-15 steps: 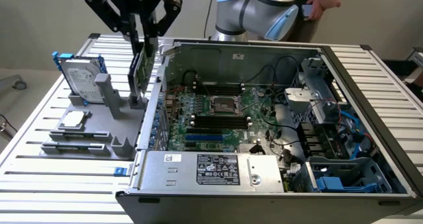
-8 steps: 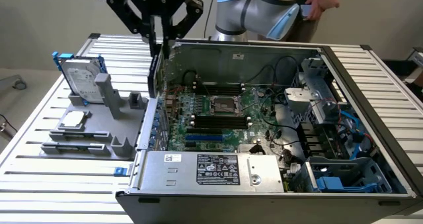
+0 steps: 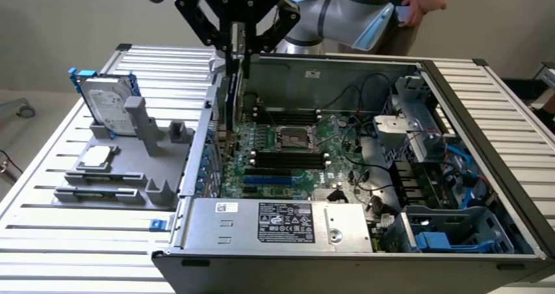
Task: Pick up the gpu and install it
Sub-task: 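Pick up the gpu and move the gpu toward the slot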
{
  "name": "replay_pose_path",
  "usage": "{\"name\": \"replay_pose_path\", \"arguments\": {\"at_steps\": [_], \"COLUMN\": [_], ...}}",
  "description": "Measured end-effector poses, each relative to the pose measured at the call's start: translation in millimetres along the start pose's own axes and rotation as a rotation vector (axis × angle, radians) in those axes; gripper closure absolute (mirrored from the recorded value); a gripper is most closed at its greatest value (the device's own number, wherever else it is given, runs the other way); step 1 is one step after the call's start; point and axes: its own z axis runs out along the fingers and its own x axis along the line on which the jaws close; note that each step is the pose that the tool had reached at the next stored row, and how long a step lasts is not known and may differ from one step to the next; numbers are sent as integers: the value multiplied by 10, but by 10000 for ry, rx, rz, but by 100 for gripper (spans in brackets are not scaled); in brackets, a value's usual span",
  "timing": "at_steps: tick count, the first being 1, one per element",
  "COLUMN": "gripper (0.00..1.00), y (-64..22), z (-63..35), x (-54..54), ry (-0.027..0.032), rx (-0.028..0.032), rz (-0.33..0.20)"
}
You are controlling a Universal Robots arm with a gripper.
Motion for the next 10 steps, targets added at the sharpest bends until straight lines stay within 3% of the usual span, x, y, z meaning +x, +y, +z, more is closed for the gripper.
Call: {"name": "replay_pose_path", "arguments": {"at_steps": [10], "gripper": [74], "y": [4], "z": [25], "x": [-456], "ry": [9], "rx": [-1], "rz": [1]}}
